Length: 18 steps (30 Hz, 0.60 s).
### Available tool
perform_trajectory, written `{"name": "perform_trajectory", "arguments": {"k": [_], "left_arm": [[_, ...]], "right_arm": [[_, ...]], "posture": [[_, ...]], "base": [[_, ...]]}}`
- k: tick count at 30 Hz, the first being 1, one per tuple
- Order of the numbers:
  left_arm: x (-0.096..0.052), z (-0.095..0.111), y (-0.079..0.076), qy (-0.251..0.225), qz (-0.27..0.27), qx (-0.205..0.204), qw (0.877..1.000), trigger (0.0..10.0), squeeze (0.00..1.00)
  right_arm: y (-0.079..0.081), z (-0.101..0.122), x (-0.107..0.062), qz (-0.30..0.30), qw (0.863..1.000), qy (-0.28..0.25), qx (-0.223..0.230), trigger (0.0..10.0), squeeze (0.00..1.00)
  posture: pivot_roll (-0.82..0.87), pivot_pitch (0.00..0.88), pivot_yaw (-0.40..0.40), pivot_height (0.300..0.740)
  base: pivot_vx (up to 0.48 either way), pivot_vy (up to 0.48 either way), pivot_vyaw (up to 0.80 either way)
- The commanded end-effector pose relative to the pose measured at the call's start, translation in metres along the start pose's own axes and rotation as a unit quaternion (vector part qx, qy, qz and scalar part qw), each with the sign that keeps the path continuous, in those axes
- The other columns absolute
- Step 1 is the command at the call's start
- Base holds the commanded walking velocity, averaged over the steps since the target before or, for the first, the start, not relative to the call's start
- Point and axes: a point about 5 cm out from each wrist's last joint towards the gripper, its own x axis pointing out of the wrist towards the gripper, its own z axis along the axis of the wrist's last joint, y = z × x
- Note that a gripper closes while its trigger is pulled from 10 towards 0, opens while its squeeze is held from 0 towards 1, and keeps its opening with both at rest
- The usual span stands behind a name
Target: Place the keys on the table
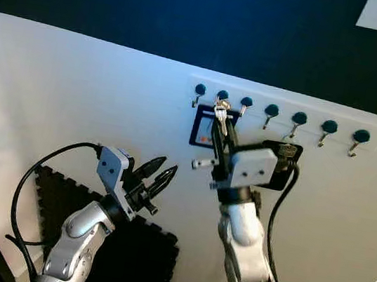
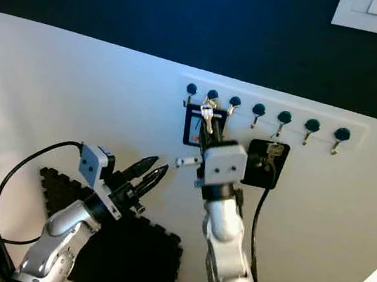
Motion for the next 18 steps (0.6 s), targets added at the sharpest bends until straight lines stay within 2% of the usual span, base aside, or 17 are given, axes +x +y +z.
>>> {"name": "perform_trajectory", "arguments": {"k": [1, 6, 13, 15, 18], "left_arm": [[0.0, 0.003, 0.0, -0.003, -0.009, 0.004, 1.0, 10.0, 0.0], [0.001, 0.001, -0.001, 0.002, -0.012, 0.004, 1.0, 10.0, 0.0], [0.002, 0.0, -0.001, 0.006, -0.015, 0.006, 1.0, 10.0, 0.0], [0.001, -0.002, -0.001, 0.013, -0.015, 0.008, 1.0, 10.0, 0.0], [-0.002, -0.01, -0.002, 0.041, -0.019, 0.009, 0.999, 10.0, 0.0]], "right_arm": [[0.002, 0.003, -0.003, 0.002, 1.0, -0.003, 0.0, 10.0, 0.0], [0.003, -0.006, -0.018, -0.002, 1.0, 0.028, 0.0, 10.0, 0.0], [0.0, -0.015, -0.024, -0.009, 0.998, 0.055, -0.005, 10.0, 0.0], [0.0, -0.022, -0.028, -0.005, 0.997, 0.074, -0.008, 10.0, 0.0], [0.0, -0.044, -0.043, 0.011, 0.99, 0.14, -0.006, 10.0, 0.0]], "posture": [[0.02, 0.063, 0.014, 0.74], [0.02, 0.066, 0.015, 0.74], [0.02, 0.063, 0.016, 0.74], [0.02, 0.063, 0.017, 0.74], [0.02, 0.063, 0.016, 0.74]], "base": [[0.0, 0.0, 0.0], [0.0, 0.0, 0.0], [0.0, 0.0, 0.0], [0.0, 0.0, 0.0], [0.0, 0.0, 0.0]]}}
